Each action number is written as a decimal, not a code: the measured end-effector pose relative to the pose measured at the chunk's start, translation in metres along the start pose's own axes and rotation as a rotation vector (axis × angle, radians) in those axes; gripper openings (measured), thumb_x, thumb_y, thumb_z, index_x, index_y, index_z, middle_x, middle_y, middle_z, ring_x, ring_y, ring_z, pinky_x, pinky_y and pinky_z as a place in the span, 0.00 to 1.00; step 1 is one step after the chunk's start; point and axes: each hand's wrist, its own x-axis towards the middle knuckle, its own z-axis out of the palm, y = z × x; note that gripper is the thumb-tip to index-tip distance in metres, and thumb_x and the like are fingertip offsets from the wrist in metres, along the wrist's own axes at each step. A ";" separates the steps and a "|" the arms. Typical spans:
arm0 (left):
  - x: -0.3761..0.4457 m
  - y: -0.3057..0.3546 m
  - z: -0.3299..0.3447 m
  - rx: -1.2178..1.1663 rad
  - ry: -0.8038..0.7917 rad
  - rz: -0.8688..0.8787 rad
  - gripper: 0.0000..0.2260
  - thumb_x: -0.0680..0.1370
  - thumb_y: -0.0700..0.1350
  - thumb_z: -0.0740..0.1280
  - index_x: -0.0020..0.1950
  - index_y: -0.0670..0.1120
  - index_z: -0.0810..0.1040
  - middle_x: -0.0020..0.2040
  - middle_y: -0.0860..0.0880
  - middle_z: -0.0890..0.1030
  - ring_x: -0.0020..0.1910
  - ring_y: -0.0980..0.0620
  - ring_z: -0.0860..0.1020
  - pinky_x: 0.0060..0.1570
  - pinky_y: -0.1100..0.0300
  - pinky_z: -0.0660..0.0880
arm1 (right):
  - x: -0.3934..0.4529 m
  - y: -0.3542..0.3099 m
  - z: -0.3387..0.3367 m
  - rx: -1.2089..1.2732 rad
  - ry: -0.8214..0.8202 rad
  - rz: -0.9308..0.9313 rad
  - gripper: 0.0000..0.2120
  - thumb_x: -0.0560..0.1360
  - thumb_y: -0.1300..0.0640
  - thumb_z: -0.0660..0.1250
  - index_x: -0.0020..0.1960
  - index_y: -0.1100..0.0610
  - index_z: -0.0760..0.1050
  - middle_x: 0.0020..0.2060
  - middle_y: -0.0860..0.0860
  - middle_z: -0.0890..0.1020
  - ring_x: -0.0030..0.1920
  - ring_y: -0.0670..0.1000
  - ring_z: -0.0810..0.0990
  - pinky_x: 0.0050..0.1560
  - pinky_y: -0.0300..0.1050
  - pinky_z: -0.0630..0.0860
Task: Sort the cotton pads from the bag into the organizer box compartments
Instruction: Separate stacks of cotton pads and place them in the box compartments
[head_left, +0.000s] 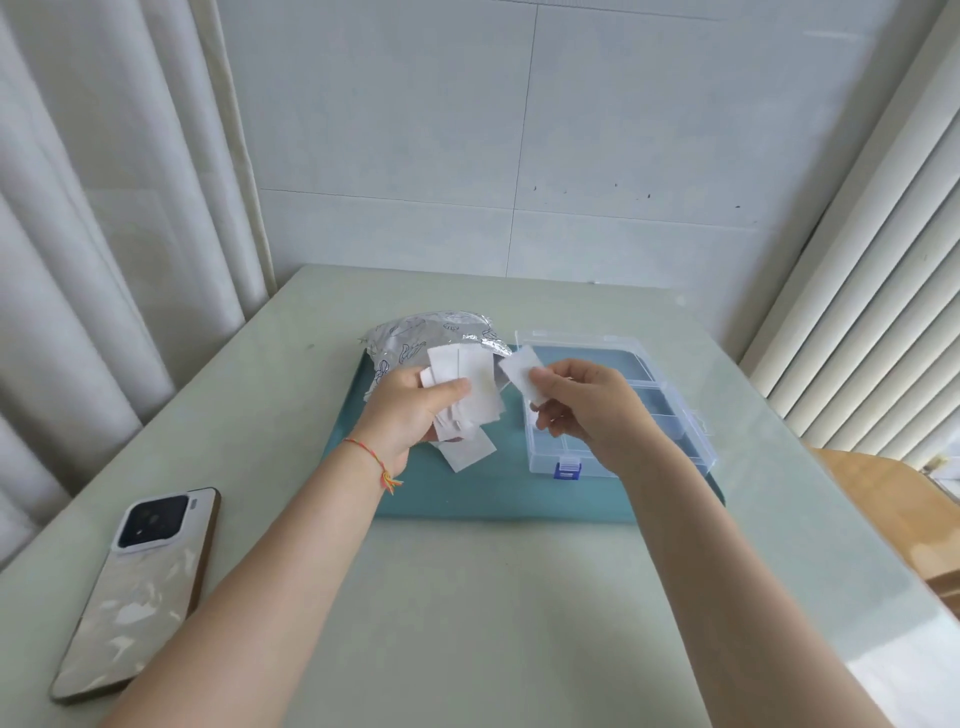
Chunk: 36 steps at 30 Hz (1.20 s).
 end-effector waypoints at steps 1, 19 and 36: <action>-0.001 0.000 0.000 0.003 -0.012 0.001 0.04 0.76 0.38 0.71 0.50 0.42 0.82 0.45 0.42 0.83 0.43 0.45 0.80 0.47 0.46 0.79 | -0.001 0.001 0.003 0.056 -0.005 0.008 0.08 0.78 0.55 0.69 0.42 0.58 0.75 0.36 0.54 0.80 0.32 0.50 0.78 0.33 0.40 0.74; 0.012 0.015 0.021 -0.089 -0.177 -0.012 0.09 0.81 0.36 0.60 0.53 0.42 0.80 0.45 0.40 0.80 0.40 0.44 0.80 0.35 0.54 0.81 | 0.031 0.006 0.030 -0.056 0.148 0.014 0.12 0.75 0.54 0.71 0.56 0.57 0.77 0.49 0.53 0.83 0.47 0.53 0.82 0.48 0.47 0.78; 0.016 0.012 0.014 -0.098 -0.198 -0.044 0.04 0.80 0.42 0.66 0.47 0.42 0.79 0.34 0.47 0.81 0.31 0.52 0.79 0.28 0.62 0.76 | 0.031 0.009 0.023 0.038 0.206 -0.037 0.11 0.76 0.57 0.71 0.38 0.62 0.78 0.24 0.46 0.75 0.27 0.47 0.71 0.36 0.42 0.72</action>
